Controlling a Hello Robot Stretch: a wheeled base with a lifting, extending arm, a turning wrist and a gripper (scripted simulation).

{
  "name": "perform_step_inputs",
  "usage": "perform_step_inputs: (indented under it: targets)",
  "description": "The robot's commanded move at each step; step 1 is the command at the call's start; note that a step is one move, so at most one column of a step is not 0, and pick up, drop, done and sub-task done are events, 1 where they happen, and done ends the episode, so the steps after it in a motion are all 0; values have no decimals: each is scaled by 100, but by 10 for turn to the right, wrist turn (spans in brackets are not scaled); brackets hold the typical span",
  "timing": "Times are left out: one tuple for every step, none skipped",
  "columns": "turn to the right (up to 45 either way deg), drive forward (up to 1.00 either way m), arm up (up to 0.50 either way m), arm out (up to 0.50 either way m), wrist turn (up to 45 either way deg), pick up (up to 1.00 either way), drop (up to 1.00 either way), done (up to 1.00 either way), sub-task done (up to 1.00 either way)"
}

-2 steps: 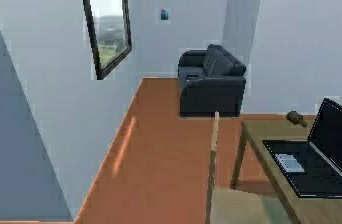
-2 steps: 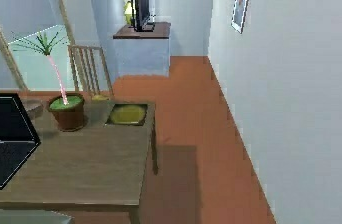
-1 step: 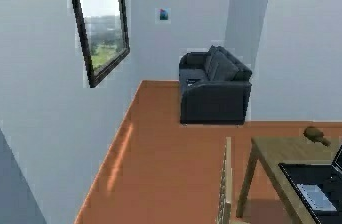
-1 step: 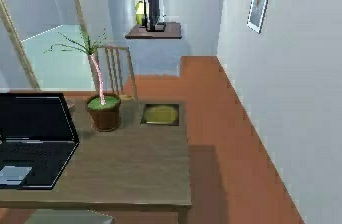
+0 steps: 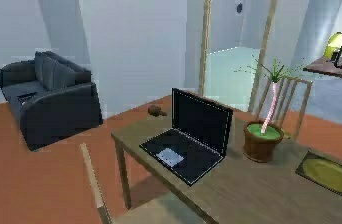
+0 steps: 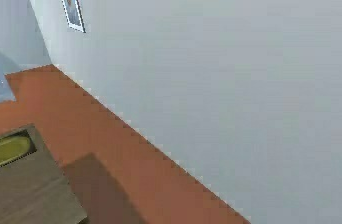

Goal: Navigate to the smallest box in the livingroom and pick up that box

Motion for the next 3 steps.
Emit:
perform_step_inputs:
  targets:
    - [450,0,0,0,0,0,0,0,0]
    - [450,0,0,0,0,0,0,0,0]
    - [120,0,0,0,0,0,0,0,0]
